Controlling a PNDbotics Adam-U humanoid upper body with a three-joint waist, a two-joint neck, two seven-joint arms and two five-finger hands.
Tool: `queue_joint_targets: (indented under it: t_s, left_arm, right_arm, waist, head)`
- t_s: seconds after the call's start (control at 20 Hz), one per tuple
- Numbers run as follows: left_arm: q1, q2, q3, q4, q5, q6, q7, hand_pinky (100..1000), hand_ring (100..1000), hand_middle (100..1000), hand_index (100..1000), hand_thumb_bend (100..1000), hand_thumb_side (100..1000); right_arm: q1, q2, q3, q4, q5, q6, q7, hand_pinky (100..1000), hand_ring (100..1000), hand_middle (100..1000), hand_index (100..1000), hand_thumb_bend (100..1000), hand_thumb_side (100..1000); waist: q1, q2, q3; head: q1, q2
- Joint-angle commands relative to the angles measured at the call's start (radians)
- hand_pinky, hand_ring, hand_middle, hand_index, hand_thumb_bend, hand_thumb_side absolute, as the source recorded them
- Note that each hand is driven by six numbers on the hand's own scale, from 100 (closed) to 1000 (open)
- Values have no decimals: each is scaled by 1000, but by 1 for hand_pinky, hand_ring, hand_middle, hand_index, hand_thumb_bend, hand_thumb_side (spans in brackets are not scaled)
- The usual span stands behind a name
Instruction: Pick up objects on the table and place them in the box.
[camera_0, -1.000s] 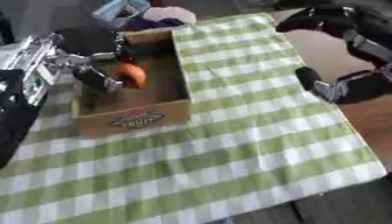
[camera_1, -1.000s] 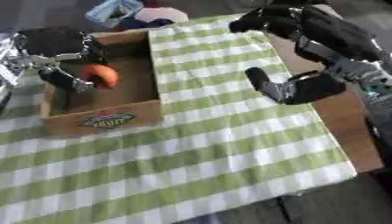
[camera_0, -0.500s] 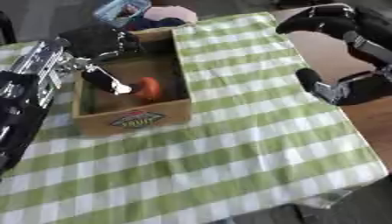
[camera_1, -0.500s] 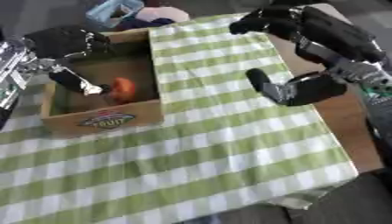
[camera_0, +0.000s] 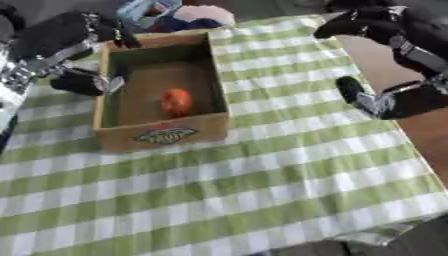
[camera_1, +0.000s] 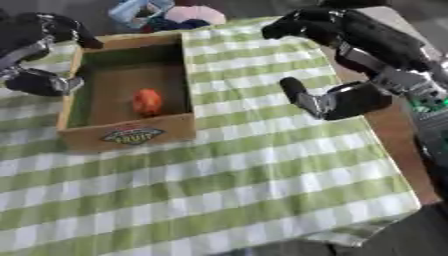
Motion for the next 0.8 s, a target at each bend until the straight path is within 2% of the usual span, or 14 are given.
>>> queue_joint_targets:
  t_s: [0.05, 0.2, 0.35, 0.45, 0.6, 0.8]
  left_arm:
    - [59, 64, 76, -191, 241, 106, -53, 642, 603, 596, 800, 100, 600]
    - [155, 55, 138, -325, 399, 204, -63, 636, 599, 593, 803, 100, 652]
    - [231, 23, 173, -407, 485, 268, -70, 638, 600, 597, 808, 100, 717]
    - [268, -5, 188, -425, 519, 301, -78, 640, 603, 603, 815, 100, 762]
    - [314, -57, 200, -423, 554, 336, -85, 648, 613, 618, 831, 100, 799]
    - [376, -108, 213, -445, 577, 343, -97, 660, 624, 634, 848, 100, 833]
  right_arm:
    - [-7, -30, -20, -5, 10, 4, -12, 777, 795, 796, 957, 100, 647]
    - [-3, -28, -25, -3, 14, 6, -19, 776, 795, 795, 957, 100, 651]
    - [2, -24, -28, -1, 17, 7, -23, 776, 795, 795, 957, 100, 659]
    - [3, -22, -31, 0, 20, 8, -25, 776, 795, 795, 958, 100, 657]
    - [7, -18, -32, 2, 23, 8, -26, 776, 795, 795, 959, 100, 655]
    - [9, -17, -35, 4, 30, 9, -28, 776, 795, 795, 959, 100, 651]
  waist:
    - [-7, -11, 10]
    - [-14, -4, 21]
    - [-22, 2, 36]
    - [-24, 4, 43]
    - [-28, 6, 48]
    - [-28, 9, 55]
  head:
    - [2, -11]
    - [19, -10]
    - [35, -8]
    - [43, -4]
    - [55, 4]
    - [69, 13]
